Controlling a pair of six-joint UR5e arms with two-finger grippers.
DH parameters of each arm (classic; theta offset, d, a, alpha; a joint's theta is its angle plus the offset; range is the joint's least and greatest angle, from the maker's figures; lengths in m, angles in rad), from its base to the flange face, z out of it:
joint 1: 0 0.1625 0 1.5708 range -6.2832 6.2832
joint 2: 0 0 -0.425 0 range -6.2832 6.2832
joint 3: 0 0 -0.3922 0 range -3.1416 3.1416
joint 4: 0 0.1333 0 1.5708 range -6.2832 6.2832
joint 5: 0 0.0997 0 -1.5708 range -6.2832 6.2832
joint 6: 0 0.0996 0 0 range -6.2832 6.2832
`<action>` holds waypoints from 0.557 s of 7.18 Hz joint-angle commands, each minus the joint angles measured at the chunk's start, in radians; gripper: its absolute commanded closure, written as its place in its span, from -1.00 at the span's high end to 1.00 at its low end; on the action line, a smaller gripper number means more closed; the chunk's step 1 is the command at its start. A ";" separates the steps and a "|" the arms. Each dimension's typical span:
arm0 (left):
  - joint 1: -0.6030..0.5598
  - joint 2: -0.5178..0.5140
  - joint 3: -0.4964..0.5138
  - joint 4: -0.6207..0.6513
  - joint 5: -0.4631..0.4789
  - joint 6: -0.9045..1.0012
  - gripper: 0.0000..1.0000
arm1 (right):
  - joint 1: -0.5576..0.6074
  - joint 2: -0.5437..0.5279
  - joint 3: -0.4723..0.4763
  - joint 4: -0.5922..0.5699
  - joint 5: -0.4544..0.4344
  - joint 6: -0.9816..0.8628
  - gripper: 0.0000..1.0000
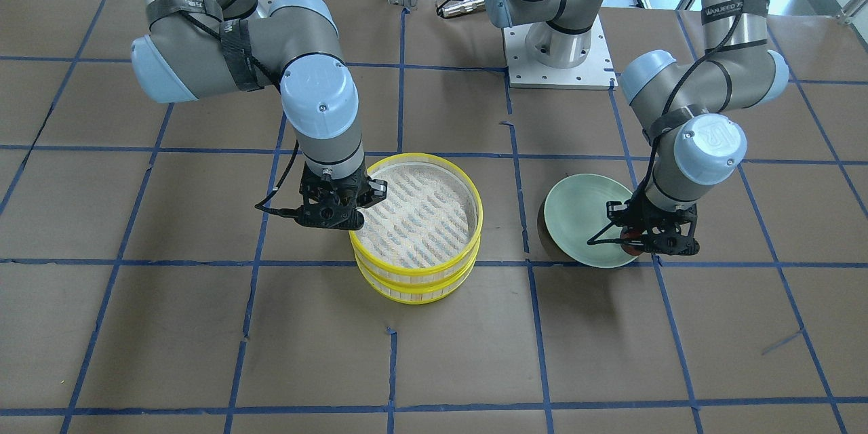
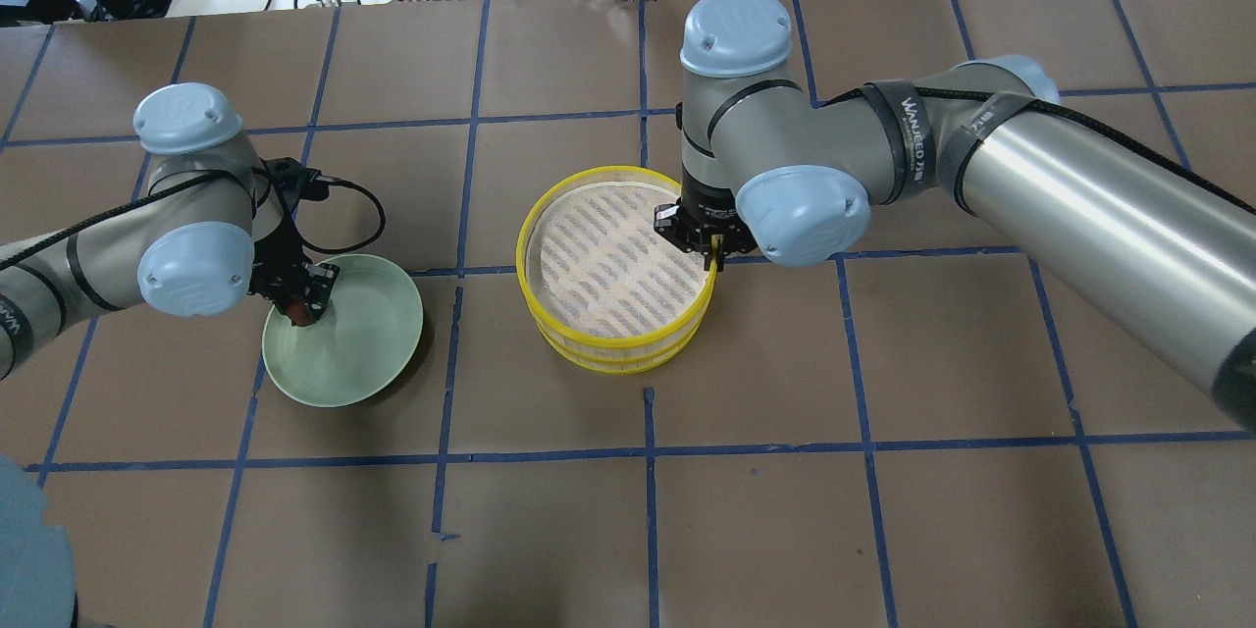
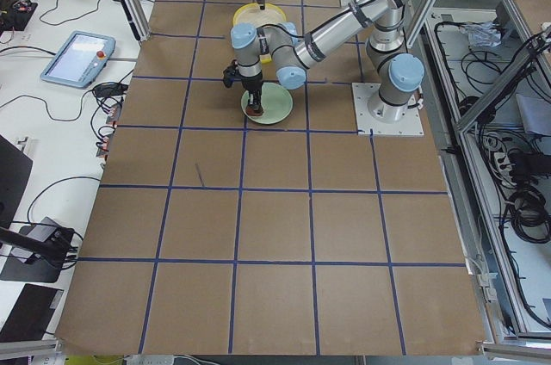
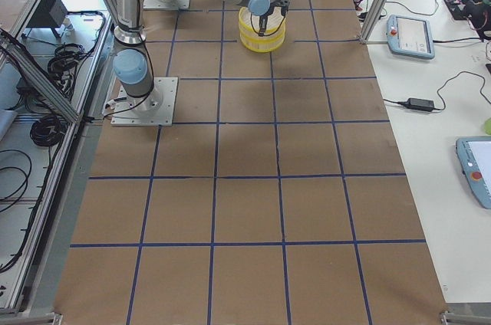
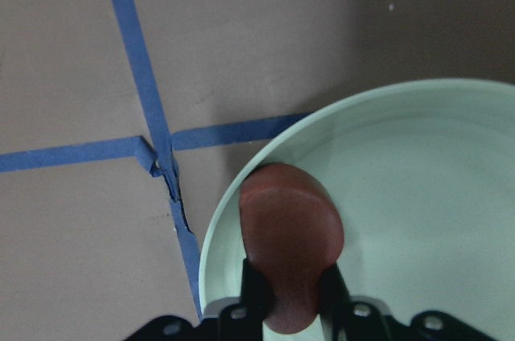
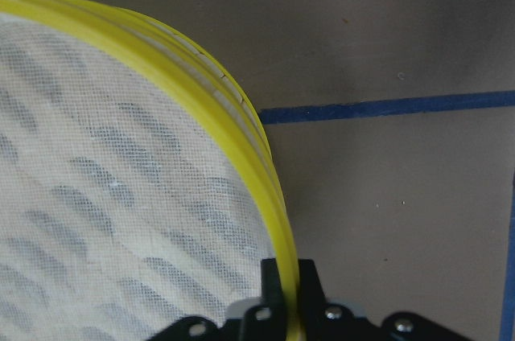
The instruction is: Stack buns with steamer
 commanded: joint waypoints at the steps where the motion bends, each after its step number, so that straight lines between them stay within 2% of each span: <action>1: -0.028 0.050 0.036 -0.018 -0.003 -0.034 -1.00 | 0.000 0.000 -0.004 -0.009 0.001 0.005 -0.81; 2: -0.058 0.080 0.057 -0.044 0.004 -0.047 -0.98 | 0.000 0.000 -0.004 -0.010 0.005 0.017 -0.81; 4: -0.144 0.134 0.158 -0.218 -0.004 -0.168 -0.98 | 0.002 0.001 0.001 -0.010 0.007 0.019 -0.80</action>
